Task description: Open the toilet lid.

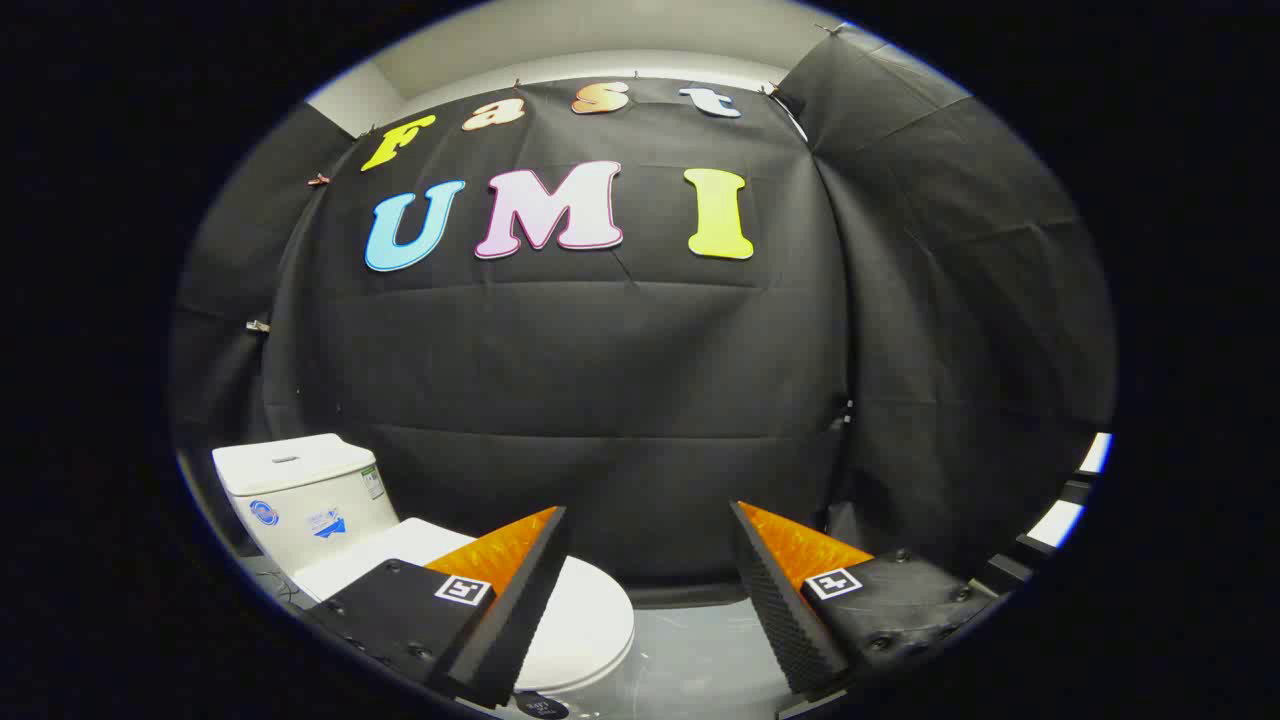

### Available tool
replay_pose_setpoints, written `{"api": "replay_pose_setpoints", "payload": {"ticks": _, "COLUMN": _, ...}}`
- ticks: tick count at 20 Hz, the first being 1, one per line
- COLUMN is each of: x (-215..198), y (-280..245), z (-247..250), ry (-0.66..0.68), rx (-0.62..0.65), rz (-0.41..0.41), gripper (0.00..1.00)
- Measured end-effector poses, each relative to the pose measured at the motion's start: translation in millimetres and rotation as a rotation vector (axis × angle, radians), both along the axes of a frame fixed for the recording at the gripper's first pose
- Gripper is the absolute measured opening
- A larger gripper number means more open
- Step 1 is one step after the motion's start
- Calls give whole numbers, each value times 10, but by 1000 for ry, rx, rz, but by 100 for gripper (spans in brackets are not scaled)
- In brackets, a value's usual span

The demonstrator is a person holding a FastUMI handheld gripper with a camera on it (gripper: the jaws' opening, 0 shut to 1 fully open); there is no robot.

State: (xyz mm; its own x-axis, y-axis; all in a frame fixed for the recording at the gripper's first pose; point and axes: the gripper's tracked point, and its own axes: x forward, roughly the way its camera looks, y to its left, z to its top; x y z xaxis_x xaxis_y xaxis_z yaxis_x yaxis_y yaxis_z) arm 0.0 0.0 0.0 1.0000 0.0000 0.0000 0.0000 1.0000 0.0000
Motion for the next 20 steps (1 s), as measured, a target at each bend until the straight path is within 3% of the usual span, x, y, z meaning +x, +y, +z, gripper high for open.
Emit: {"api": "replay_pose_setpoints", "payload": {"ticks": 20, "x": 11, "y": -2, "z": -17, "ry": 6, "rx": 5, "rz": 2, "gripper": 98}}
